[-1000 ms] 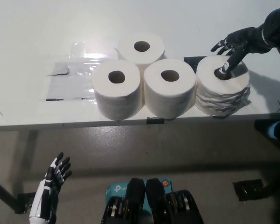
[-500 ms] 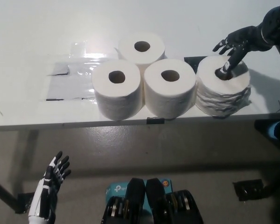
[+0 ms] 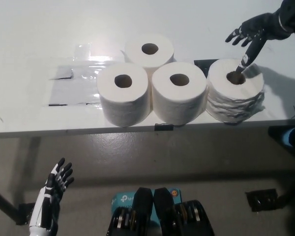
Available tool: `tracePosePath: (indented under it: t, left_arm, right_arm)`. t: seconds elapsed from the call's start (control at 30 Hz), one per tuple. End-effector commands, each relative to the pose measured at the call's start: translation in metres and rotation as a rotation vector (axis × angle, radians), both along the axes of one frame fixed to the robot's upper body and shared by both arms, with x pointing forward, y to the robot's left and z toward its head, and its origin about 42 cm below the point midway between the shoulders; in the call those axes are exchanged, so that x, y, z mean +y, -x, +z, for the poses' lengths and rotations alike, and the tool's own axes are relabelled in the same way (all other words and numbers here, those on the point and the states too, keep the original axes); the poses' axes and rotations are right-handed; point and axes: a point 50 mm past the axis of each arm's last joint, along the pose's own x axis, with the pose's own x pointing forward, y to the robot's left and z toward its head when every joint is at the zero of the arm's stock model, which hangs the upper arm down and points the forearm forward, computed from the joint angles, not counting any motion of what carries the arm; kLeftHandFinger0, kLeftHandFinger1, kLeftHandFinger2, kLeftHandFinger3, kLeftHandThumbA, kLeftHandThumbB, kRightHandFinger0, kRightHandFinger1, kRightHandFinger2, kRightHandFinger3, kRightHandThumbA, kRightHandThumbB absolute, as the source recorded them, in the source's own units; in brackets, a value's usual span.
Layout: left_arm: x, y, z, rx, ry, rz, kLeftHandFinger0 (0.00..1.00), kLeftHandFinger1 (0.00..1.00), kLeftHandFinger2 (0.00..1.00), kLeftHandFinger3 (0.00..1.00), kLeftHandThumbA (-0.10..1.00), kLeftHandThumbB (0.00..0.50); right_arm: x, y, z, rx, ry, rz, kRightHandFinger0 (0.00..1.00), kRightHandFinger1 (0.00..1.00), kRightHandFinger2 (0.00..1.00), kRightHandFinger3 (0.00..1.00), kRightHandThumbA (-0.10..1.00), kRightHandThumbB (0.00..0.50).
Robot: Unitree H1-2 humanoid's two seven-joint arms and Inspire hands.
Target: A few rolls of toilet paper are kept infront of the robot and the robot uses its right hand to lift one of the rolls and and places it on top of the other rolls to stack it.
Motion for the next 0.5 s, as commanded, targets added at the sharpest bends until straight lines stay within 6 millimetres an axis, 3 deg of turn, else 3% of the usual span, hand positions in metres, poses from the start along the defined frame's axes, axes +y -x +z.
tracePosePath:
  t: [0.0, 0.2, 0.33, 0.47]
  left_arm:
    - [0.002, -0.001, 0.012, -0.064, -0.005, -0.021, 1.0, 1.0, 1.0, 1.0, 1.0, 0.103]
    - [0.002, -0.001, 0.012, -0.067, -0.009, -0.021, 1.0, 1.0, 1.0, 1.0, 1.0, 0.099]
    - [0.002, -0.002, 0.012, -0.066, -0.008, -0.022, 1.0, 1.0, 1.0, 1.0, 1.0, 0.101]
    - [0.002, -0.002, 0.013, -0.064, -0.009, -0.019, 1.0, 1.0, 1.0, 1.0, 1.0, 0.101]
  right_arm:
    - [-0.006, -0.001, 0.041, -0.068, 0.002, 0.02, 1.0, 1.0, 1.0, 1.0, 0.94, 0.312]
    - [0.001, -0.002, 0.029, -0.045, -0.002, -0.009, 1.0, 1.0, 1.0, 1.0, 0.93, 0.362]
    - [0.001, -0.002, 0.023, -0.055, -0.024, -0.009, 1.0, 1.0, 1.0, 1.0, 0.88, 0.337]
    - [-0.002, -0.003, 0.017, -0.064, -0.036, -0.017, 1.0, 1.0, 1.0, 1.0, 0.85, 0.354]
